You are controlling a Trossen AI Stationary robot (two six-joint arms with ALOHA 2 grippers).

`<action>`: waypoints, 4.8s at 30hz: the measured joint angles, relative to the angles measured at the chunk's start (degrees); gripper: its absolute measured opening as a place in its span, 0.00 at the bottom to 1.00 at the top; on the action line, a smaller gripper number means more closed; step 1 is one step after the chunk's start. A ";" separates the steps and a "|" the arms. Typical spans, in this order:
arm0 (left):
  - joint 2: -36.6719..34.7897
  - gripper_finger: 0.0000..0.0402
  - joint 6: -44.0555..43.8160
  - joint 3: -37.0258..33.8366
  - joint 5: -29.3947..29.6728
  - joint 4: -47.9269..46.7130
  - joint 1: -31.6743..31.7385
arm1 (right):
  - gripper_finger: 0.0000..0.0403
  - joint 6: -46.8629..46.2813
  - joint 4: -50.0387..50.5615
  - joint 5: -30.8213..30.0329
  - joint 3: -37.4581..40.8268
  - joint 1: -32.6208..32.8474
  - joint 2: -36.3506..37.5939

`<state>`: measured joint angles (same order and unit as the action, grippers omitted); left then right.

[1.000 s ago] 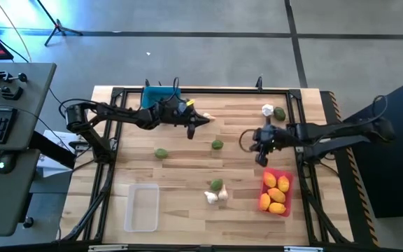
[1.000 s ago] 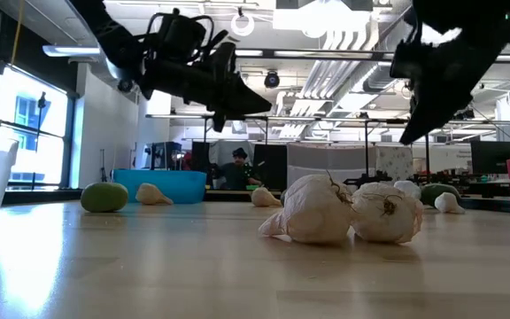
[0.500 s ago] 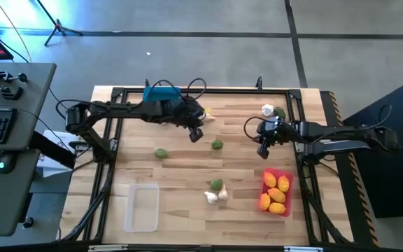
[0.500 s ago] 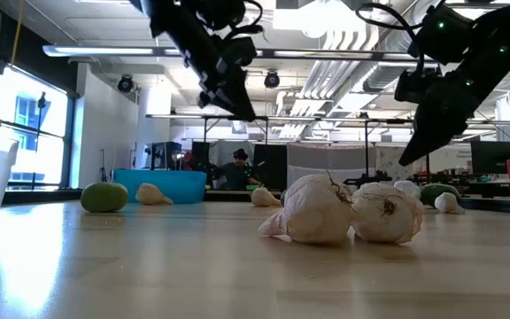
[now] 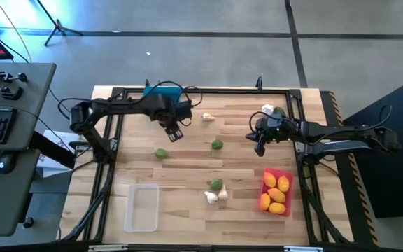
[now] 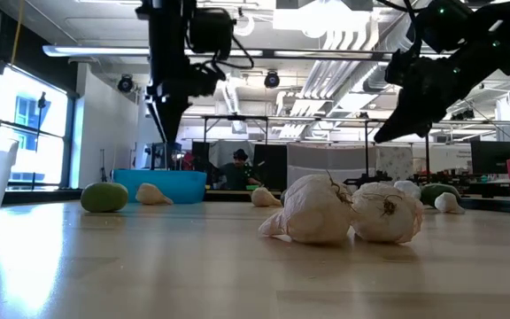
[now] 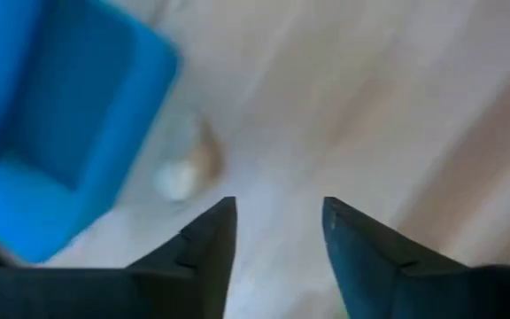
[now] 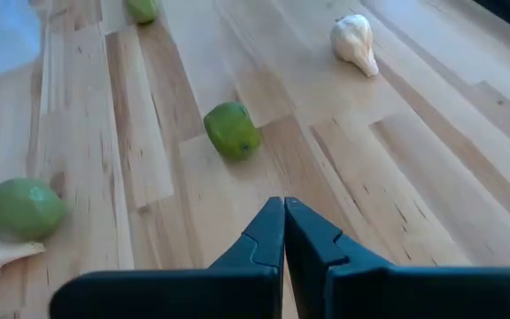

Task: Sort produce into baskets
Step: Put the garlic into the blue bin

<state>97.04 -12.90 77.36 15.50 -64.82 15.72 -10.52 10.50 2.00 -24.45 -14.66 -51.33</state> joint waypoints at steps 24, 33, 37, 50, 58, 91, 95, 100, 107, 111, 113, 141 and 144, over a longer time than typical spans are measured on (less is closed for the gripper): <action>12.47 0.62 11.65 -0.05 0.28 -0.34 12.03 | 0.00 -8.77 5.41 -5.42 -0.02 0.00 -0.04; 16.99 0.62 9.88 -0.09 -0.31 -0.63 12.12 | 0.00 -6.86 8.25 -4.89 -0.02 0.02 -0.04; 18.45 0.62 8.91 -0.09 -3.38 -0.78 12.13 | 0.00 -5.98 8.54 -4.86 -0.02 0.02 -0.04; 12.74 0.36 10.52 -0.11 -11.36 -2.05 11.58 | 0.00 -5.95 8.52 -5.08 -0.04 0.01 -0.04; 1.28 0.19 5.98 -0.07 -13.78 -2.02 14.90 | 0.00 -6.05 8.51 -5.22 -0.05 0.02 -0.04; -5.82 0.00 17.33 0.00 -26.04 11.34 14.78 | 0.00 -7.50 8.50 -5.29 -0.07 0.02 -0.04; -4.90 0.02 9.41 0.00 -26.48 9.10 9.51 | 0.00 -7.48 8.50 -5.29 -0.07 0.02 -0.04; -3.58 0.13 -7.23 -0.02 -23.31 7.55 3.57 | 0.00 -7.48 8.50 -5.26 -0.07 0.00 -0.04; -0.75 0.34 -24.60 -0.02 -17.22 5.58 0.61 | 0.00 -7.45 8.46 -5.22 -0.07 0.01 -0.02; 1.37 0.46 -26.63 -0.97 -13.87 4.11 0.57 | 0.00 -7.10 8.39 -4.74 -0.07 0.02 -0.03; 2.00 0.51 -27.51 -2.76 -13.55 5.19 0.86 | 0.00 -6.99 8.47 -4.72 -0.07 0.02 -0.04; 9.61 0.51 -27.23 -12.18 -13.47 19.07 2.96 | 0.00 -7.48 8.28 -4.57 -0.07 0.02 -0.03; 8.90 0.46 -25.71 -12.18 -13.30 18.66 2.92 | 0.00 -7.48 8.30 -4.57 -0.07 0.01 -0.04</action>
<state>105.94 -38.61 65.19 2.20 -46.17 18.65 -18.00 18.80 -2.57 -24.51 -14.64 -51.37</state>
